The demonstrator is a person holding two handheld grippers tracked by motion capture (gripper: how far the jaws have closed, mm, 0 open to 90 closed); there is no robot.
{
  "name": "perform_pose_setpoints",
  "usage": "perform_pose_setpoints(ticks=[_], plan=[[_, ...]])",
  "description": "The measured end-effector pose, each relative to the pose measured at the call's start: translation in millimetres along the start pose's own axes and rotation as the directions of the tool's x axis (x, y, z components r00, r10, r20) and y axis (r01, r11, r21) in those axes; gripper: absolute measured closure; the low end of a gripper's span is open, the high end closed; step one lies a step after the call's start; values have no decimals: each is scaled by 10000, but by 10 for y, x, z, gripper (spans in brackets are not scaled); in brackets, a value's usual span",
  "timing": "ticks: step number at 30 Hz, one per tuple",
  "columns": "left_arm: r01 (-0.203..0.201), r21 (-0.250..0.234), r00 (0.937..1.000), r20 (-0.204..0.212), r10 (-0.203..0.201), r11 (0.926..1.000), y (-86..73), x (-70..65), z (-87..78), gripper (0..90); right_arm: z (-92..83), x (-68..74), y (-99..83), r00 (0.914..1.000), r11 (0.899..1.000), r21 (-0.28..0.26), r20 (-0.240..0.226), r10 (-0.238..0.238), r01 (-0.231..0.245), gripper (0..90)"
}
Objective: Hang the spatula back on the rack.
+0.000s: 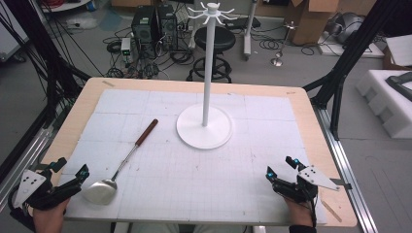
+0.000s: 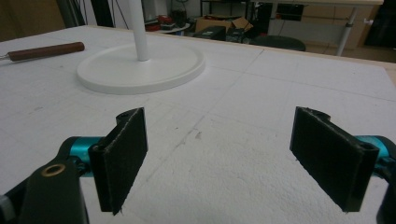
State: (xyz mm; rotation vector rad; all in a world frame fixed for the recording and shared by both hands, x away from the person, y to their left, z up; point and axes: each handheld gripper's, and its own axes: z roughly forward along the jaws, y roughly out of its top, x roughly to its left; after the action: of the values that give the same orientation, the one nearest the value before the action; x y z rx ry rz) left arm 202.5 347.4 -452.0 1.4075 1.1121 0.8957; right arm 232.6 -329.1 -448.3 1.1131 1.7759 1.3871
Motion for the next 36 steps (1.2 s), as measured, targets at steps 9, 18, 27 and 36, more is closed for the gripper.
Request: perform_pose_setpoints(ticks=[9,18,27,36], plan=[[-423,144,9991,-47,424,9990,10,-46,13,196,8,10,3,9998,9998,83,52,-172,171,184],[-802,900,9946,723,738,9927,314,-212,63,178,20,-8,8,10000,9999,172,-57,13,-12,184],[-1438,1933,9473,3104,785,9705,662,-534,449,196,23,-9,10,10000,9998,187,-72,-6,7,184],[-1859,4044,9457,3210,513,8955,650,-742,914,213,24,-7,11,10000,9997,245,-62,-30,32,184]])
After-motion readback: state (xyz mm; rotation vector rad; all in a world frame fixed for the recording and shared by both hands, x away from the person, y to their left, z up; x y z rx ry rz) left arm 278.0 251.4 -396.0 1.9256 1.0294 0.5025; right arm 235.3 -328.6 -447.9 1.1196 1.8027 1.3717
